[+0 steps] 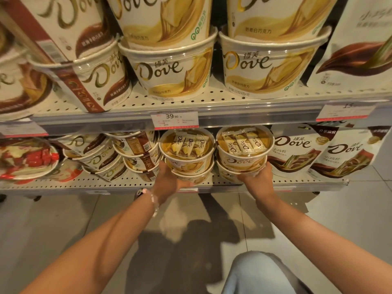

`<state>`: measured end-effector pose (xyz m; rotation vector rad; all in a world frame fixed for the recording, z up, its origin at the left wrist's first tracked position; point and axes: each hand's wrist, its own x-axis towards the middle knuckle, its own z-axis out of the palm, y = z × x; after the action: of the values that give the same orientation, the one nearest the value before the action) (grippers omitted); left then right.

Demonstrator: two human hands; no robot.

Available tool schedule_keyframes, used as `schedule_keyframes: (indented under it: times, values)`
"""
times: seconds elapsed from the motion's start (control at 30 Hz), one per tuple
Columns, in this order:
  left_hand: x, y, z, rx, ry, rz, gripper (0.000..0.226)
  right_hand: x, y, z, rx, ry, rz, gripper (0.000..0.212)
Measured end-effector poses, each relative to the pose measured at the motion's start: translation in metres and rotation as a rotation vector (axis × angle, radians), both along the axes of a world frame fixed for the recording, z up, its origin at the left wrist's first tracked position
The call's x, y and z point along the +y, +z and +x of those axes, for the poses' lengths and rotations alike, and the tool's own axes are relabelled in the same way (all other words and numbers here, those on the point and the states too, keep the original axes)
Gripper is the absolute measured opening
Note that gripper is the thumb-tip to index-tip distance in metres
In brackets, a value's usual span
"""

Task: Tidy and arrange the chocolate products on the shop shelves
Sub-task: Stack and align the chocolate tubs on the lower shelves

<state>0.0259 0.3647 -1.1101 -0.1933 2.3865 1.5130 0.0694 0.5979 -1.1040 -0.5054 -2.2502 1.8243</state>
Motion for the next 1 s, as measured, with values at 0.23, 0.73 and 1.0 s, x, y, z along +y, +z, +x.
schedule_keyframes:
  times: [0.23,0.73,1.0]
  values:
    - [-0.023,0.088,0.028,-0.001,-0.119,-0.139,0.025,-0.043,0.069,0.038,-0.004,0.088,-0.143,0.041]
    - [-0.139,0.251,0.033,0.805,0.662,-0.186,0.053,-0.188,0.224,-0.014,0.385,0.464,0.110,0.055]
    - [-0.202,0.223,-0.022,0.675,0.727,-0.100,0.133,-0.257,0.206,-0.047,0.330,0.118,0.189,0.098]
